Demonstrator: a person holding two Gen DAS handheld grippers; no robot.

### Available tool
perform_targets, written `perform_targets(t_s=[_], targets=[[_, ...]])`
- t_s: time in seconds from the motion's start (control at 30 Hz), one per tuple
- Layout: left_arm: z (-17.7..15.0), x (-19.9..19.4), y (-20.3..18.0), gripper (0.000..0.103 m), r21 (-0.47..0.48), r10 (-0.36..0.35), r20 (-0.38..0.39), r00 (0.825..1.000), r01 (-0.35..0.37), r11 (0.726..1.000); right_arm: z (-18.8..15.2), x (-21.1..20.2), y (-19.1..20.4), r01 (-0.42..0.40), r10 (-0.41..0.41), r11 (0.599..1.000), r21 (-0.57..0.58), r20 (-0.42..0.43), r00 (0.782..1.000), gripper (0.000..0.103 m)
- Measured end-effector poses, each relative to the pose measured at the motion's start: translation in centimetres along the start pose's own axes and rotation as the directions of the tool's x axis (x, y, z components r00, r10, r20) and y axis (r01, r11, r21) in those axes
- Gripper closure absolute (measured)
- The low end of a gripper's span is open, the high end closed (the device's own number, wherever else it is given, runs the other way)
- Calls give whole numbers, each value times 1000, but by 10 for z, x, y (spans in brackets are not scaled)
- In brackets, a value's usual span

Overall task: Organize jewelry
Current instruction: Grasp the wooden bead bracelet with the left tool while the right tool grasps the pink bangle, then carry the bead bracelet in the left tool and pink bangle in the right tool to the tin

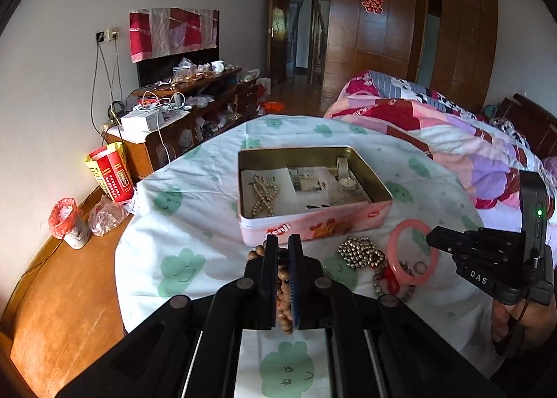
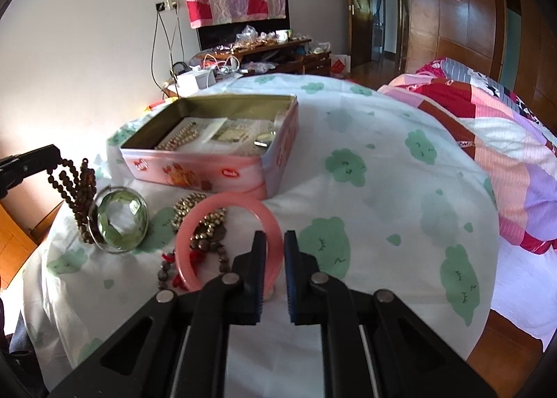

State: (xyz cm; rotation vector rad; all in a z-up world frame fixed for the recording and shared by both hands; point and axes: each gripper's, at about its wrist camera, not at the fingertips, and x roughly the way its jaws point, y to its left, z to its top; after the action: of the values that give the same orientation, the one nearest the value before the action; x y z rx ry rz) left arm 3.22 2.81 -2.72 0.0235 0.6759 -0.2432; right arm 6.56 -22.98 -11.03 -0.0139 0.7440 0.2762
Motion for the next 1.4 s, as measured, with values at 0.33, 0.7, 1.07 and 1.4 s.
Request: perform_targets(t_s=[0.33, 0.7, 1.07, 1.4], targets=[[4, -6, 9, 98, -27, 14, 25, 1000, -14, 1000, 6, -10, 5, -6, 6, 1000, -15, 36, 999, 91], [12, -4, 9, 98, -35, 22, 39, 999, -21, 999, 17, -22, 9, -4, 6, 1000, -26, 77, 997, 91], [19, 0, 12, 98, -46, 36, 47, 998, -33, 998, 21, -26, 9, 1, 1, 1000, -27, 97, 995, 91], [36, 2, 14, 98, -36, 44, 73, 996, -41, 998, 37, -26, 8, 14, -9, 999, -42, 116, 993, 91]])
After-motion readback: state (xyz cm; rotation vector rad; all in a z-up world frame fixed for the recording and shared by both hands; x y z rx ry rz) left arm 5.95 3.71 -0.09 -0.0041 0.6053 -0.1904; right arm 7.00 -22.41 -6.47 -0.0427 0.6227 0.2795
